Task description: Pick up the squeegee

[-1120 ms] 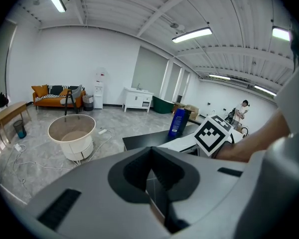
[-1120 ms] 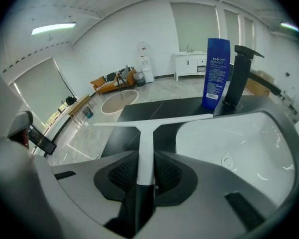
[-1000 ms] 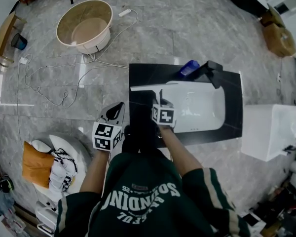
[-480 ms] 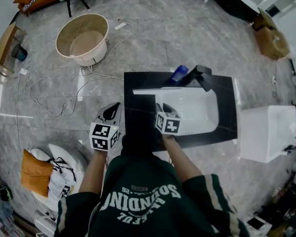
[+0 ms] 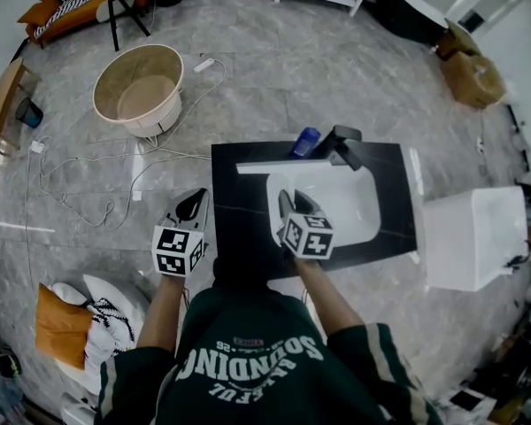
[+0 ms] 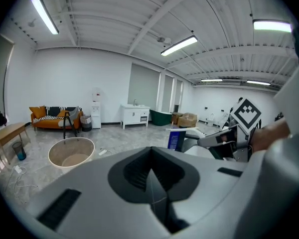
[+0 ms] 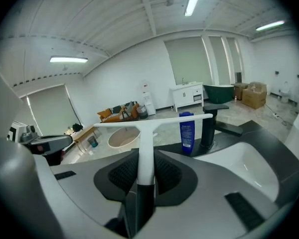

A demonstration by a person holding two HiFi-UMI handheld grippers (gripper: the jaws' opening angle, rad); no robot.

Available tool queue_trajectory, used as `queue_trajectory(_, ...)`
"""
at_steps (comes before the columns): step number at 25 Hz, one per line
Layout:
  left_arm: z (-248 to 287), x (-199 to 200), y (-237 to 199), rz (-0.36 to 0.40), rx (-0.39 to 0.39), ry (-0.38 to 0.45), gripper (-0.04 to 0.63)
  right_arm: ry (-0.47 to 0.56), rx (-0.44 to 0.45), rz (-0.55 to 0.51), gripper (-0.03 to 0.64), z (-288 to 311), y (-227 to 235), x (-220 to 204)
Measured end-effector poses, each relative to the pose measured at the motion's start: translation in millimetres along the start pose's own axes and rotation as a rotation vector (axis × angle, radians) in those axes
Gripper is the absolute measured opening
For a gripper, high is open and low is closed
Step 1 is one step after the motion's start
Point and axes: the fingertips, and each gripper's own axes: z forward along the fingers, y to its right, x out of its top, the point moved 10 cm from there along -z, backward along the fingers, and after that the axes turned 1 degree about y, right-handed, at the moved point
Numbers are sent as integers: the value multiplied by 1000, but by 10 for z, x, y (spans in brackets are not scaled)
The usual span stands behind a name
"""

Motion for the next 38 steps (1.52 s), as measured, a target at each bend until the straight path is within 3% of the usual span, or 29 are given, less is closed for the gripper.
queue_trajectory(14, 33, 281, -45, 21, 22, 69, 2, 93, 22, -63, 80, -210, -65, 236)
queue_trajectory(38, 200, 224, -73, -10, 19, 42, 2, 88, 28, -87, 80, -142, -41, 226)
